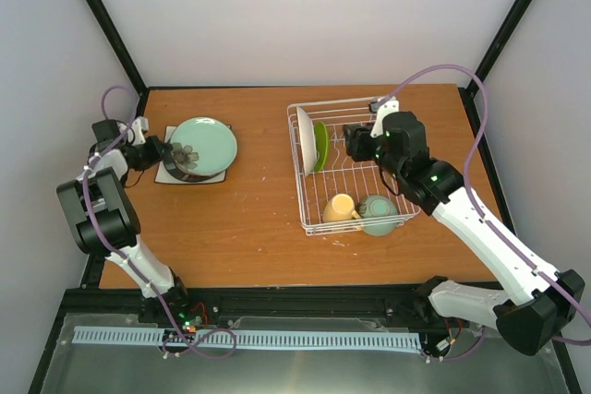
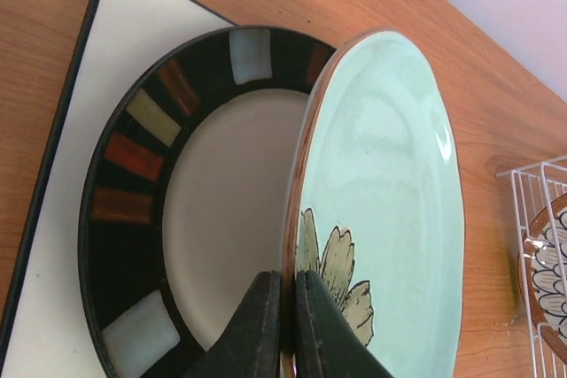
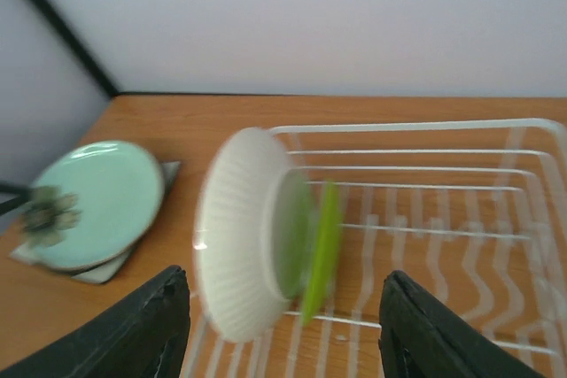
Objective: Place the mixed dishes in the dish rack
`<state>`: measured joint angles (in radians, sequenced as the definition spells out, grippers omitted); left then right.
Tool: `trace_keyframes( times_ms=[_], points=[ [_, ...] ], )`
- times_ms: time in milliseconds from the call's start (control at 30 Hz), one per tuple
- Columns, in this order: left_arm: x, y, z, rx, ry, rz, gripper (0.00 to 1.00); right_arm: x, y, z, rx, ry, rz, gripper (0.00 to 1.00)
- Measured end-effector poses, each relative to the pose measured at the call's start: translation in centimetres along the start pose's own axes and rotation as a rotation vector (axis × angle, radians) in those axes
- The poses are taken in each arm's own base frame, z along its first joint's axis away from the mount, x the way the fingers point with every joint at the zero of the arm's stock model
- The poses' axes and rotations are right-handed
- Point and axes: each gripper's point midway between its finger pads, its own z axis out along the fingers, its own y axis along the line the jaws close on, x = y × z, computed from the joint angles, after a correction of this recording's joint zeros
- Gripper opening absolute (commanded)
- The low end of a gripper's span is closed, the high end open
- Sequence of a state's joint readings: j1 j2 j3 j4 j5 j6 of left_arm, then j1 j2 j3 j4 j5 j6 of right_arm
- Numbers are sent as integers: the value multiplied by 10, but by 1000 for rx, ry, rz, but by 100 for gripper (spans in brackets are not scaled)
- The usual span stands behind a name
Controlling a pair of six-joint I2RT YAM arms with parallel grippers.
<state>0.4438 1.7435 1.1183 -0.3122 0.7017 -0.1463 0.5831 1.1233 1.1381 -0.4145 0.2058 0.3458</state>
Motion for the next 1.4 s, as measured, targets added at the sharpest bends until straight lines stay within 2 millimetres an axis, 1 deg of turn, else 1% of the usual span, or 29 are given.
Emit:
trace_keyframes(
  times_ms=[67, 167, 300, 367, 433, 500, 633, 733, 800, 900, 933, 1000, 1067, 1133, 1300, 1400],
  points=[
    [3, 1, 1, 4, 4, -3, 1, 3, 22, 5, -114, 29, -24, 58],
    [11, 1, 3, 15, 17, -12, 1, 8, 67, 15, -290, 90, -88, 59],
    [19, 4, 9, 28, 32, -24, 1, 24, 150, 25, -523, 181, -225, 59],
    [20, 7, 11, 27, 36, -28, 1, 34, 187, 33, -604, 224, -277, 58],
    [22, 9, 14, 28, 38, -32, 1, 46, 210, 44, -641, 267, -299, 58],
    [23, 12, 16, 29, 41, -36, 1, 62, 223, 62, -641, 331, -306, 57],
    [26, 16, 18, 32, 48, -48, 1, 94, 231, 106, -585, 464, -293, 56],
    [27, 19, 19, 33, 52, -57, 1, 129, 228, 139, -519, 583, -274, 56],
    [28, 21, 19, 34, 53, -64, 1, 155, 225, 154, -485, 663, -266, 56],
    [29, 26, 20, 32, 56, -76, 1, 189, 220, 170, -435, 757, -262, 59],
    [30, 26, 20, 32, 57, -79, 1, 198, 219, 173, -418, 781, -260, 60],
    [30, 28, 20, 34, 58, -83, 1, 209, 221, 179, -399, 812, -255, 61],
    [31, 28, 20, 37, 60, -85, 1, 214, 224, 183, -392, 820, -245, 61],
    [31, 28, 20, 38, 60, -86, 1, 213, 227, 184, -388, 818, -228, 61],
    [31, 28, 20, 40, 60, -87, 1, 204, 234, 191, -372, 782, -163, 61],
    [33, 29, 20, 38, 63, -91, 1, 204, 234, 200, -346, 763, -129, 60]
  ],
)
